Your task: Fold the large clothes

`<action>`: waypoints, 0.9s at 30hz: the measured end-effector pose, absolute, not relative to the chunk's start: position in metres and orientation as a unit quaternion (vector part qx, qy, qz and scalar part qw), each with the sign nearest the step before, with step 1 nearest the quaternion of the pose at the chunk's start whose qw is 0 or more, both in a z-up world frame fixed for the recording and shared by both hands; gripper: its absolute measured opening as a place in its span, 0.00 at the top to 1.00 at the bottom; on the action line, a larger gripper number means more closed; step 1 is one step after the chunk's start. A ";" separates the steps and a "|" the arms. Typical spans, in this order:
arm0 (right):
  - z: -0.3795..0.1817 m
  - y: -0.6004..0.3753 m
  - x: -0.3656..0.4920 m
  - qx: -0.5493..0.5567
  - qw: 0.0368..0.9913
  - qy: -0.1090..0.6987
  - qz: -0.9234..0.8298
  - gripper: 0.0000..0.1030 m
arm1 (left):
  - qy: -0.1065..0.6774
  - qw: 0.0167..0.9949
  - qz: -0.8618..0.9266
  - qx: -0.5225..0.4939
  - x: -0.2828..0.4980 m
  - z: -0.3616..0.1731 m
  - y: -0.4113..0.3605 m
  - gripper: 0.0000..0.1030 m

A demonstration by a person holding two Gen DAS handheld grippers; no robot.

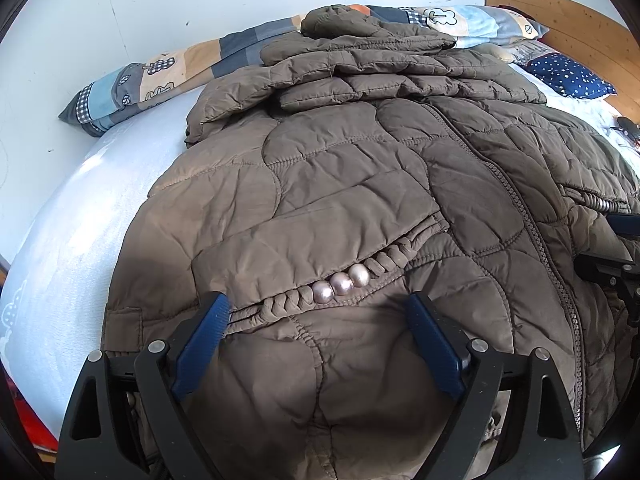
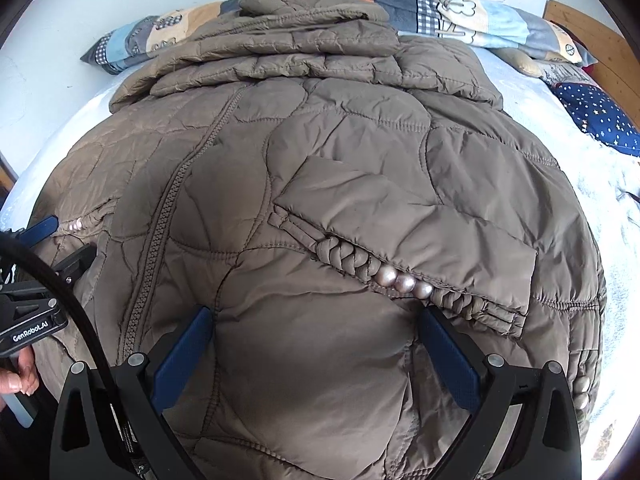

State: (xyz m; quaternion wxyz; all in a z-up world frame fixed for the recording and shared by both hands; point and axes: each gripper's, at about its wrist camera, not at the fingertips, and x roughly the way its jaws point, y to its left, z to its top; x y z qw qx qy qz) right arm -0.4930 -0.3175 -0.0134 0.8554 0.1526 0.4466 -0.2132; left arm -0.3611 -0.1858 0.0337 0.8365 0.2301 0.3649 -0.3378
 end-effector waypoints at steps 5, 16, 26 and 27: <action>-0.015 -0.316 -0.501 0.150 0.859 0.443 -0.207 0.00 | 0.364 0.837 -0.338 0.230 -0.361 0.034 -0.186 0.12; -0.016 -0.312 -0.500 0.131 0.863 0.441 -0.209 0.00 | 0.357 0.842 -0.338 0.220 -0.362 0.032 -0.182 0.11; -0.015 -0.314 -0.496 0.124 0.861 0.446 -0.210 0.00 | 0.330 0.846 -0.348 0.232 -0.368 0.032 -0.178 0.11; -0.015 -0.314 -0.496 0.123 0.861 0.447 -0.210 0.00 | 0.329 0.845 -0.349 0.234 -0.369 0.033 -0.178 0.11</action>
